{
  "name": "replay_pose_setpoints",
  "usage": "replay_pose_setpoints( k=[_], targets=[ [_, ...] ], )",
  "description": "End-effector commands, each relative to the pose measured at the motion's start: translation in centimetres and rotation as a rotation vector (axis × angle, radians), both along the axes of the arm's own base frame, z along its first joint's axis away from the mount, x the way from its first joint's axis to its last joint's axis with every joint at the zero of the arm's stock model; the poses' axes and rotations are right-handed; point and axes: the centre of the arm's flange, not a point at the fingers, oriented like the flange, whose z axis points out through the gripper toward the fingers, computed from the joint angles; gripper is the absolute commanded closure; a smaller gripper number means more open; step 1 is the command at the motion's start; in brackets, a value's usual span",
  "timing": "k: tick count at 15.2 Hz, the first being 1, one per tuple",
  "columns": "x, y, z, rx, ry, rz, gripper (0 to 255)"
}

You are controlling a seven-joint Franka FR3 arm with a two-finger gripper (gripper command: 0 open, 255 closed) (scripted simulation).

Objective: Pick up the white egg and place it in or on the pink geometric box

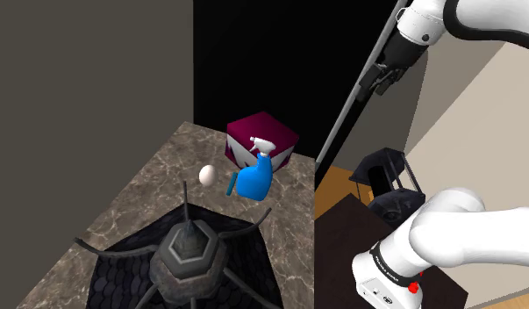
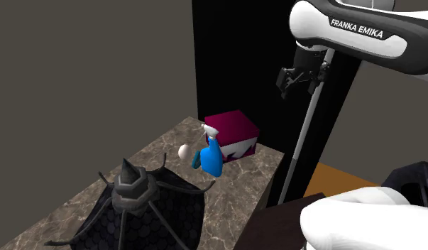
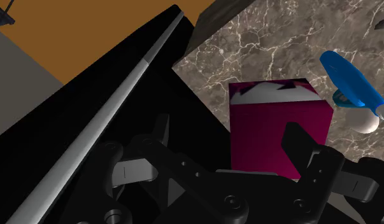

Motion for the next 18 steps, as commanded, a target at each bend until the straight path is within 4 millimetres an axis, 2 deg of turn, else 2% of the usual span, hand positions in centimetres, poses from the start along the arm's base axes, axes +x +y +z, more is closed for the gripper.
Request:
replay_pose_setpoints(
  k=[1, 18],
  targets=[
    [0.0, 0.0, 0.0, 0.000, 0.000, 0.000, 0],
    [10.5, 14.6, -13.2, 0.066, 0.073, -0.126, 0]
  ],
)
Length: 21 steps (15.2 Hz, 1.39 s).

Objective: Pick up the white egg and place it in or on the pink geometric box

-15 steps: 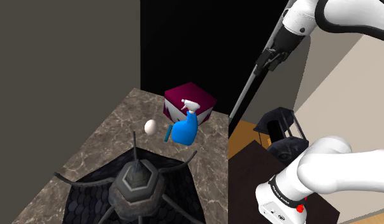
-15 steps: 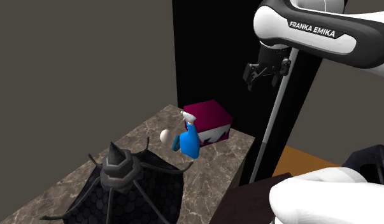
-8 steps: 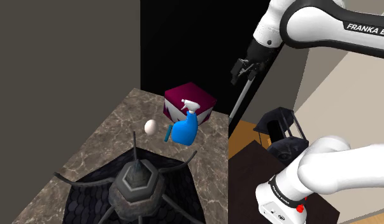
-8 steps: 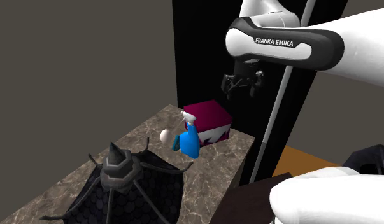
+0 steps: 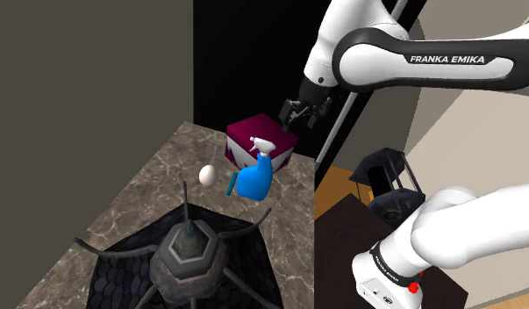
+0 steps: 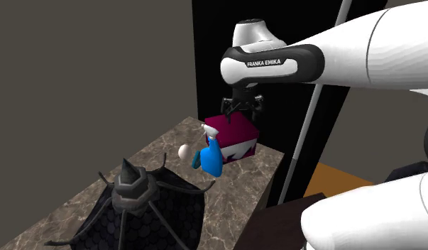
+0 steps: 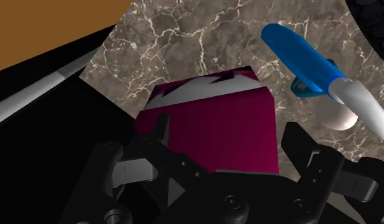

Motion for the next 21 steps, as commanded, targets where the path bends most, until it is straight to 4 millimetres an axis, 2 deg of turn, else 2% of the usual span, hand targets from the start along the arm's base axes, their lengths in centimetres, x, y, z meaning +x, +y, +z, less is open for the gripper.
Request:
replay_pose_setpoints(
  k=[1, 21],
  targets=[
    [1.4, 1.6, -1.4, 0.009, 0.008, -0.016, 0],
    [14.9, 18.1, -16.7, 0.086, 0.094, -0.165, 0]
  ],
)
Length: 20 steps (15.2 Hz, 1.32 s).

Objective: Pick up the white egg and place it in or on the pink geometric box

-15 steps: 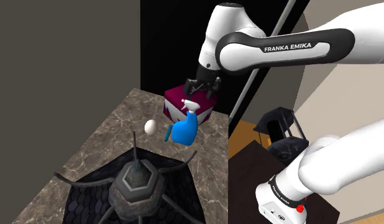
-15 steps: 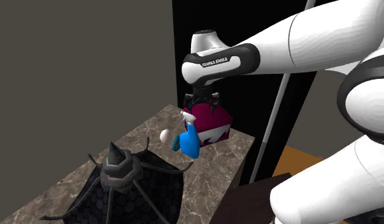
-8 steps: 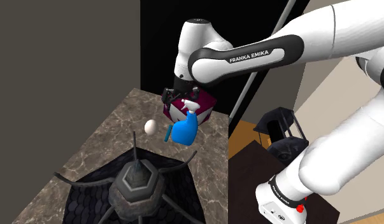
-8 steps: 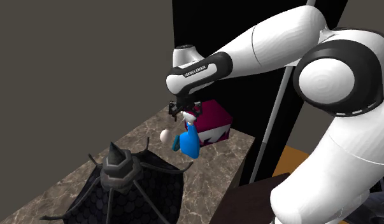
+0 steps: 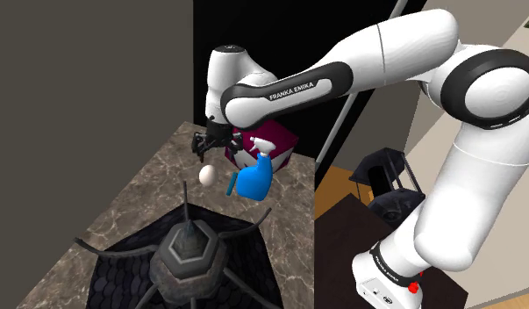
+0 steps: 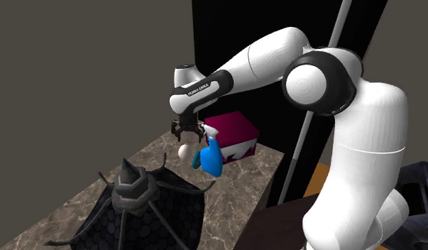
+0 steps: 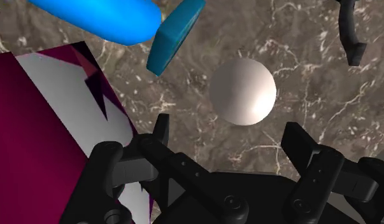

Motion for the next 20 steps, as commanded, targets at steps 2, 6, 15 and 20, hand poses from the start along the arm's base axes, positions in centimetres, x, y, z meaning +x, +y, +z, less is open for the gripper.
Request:
replay_pose_setpoints(
  k=[2, 6, 15, 20],
  targets=[
    [1.4, 1.8, -1.8, 0.008, 0.010, -0.017, 0],
    [1.3, 1.8, -3.9, 0.008, 0.010, -0.017, 0],
    [1.3, 1.9, -5.8, 0.008, 0.010, -0.017, 0],
    [1.3, 1.9, -5.8, 0.008, 0.010, -0.017, 255]
  ],
)
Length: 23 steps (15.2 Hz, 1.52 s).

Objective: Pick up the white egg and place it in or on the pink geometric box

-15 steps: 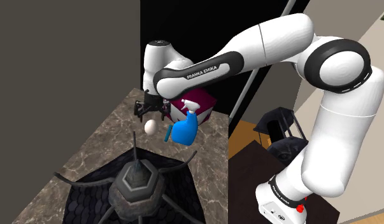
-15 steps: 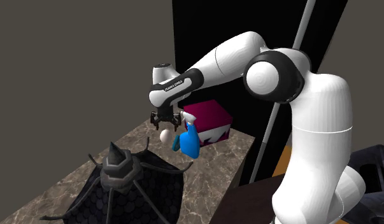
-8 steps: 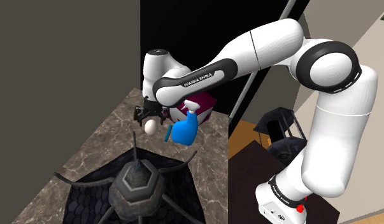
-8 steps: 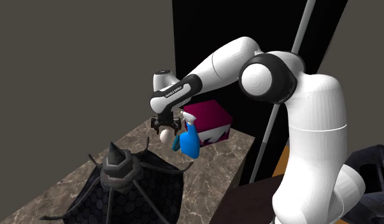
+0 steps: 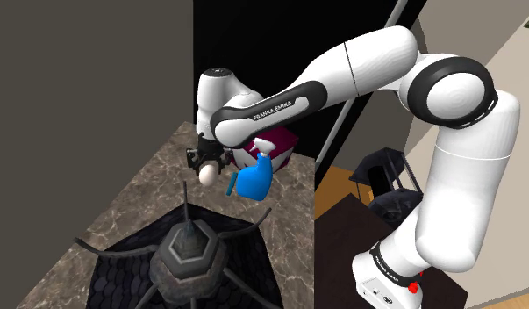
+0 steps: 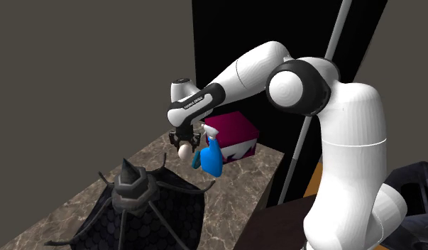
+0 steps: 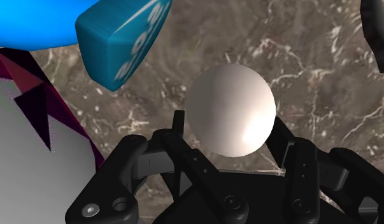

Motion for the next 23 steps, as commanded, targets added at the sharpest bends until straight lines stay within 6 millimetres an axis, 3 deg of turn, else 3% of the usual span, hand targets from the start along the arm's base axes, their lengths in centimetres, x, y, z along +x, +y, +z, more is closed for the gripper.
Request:
replay_pose_setpoints(
  k=[1, 7, 23],
  targets=[
    [0.0, 0.0, 0.0, 0.000, 0.000, 0.000, 255],
    [0.0, 0.0, 0.0, 0.000, 0.000, 0.000, 255],
    [0.0, 0.0, 8.4, 0.000, 0.000, 0.000, 255]
  ],
)
